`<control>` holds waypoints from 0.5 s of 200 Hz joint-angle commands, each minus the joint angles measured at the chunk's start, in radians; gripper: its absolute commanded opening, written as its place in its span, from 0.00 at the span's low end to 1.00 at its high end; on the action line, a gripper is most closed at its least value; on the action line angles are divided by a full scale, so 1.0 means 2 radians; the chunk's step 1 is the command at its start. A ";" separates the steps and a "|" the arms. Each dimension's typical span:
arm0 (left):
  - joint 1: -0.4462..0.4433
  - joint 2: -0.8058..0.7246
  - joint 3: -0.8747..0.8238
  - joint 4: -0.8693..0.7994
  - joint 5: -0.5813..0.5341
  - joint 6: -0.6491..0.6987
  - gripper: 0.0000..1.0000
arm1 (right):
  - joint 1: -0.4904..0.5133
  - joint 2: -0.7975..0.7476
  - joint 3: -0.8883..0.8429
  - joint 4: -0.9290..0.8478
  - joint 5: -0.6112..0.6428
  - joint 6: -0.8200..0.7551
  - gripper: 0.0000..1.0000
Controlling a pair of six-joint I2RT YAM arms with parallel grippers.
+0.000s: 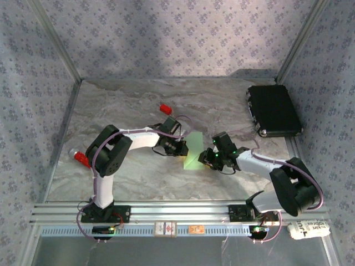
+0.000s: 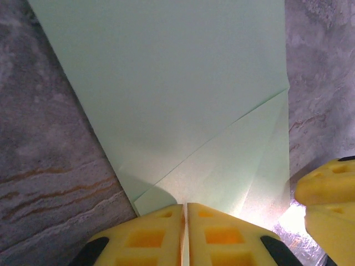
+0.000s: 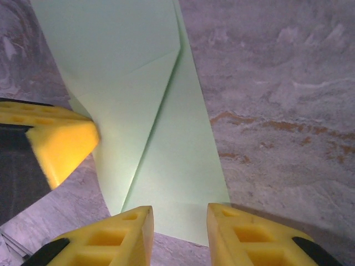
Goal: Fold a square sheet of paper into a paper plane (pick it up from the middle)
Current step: Turn over the paper at the center of the table.
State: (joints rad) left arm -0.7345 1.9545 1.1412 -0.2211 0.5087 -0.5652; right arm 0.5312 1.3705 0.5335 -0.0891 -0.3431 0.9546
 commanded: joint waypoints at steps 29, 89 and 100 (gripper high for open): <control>-0.001 0.000 -0.019 -0.009 -0.004 0.003 0.11 | 0.011 0.033 0.005 0.020 -0.005 0.007 0.36; -0.001 -0.001 -0.021 -0.008 -0.004 0.003 0.11 | 0.010 0.043 0.016 0.081 -0.020 0.011 0.43; 0.000 -0.002 -0.021 -0.008 -0.004 0.003 0.11 | 0.006 0.045 0.020 0.085 -0.020 0.010 0.43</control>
State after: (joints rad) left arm -0.7349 1.9507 1.1286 -0.1997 0.5114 -0.5655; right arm 0.5495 1.4441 0.5434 0.0387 -0.3756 0.9649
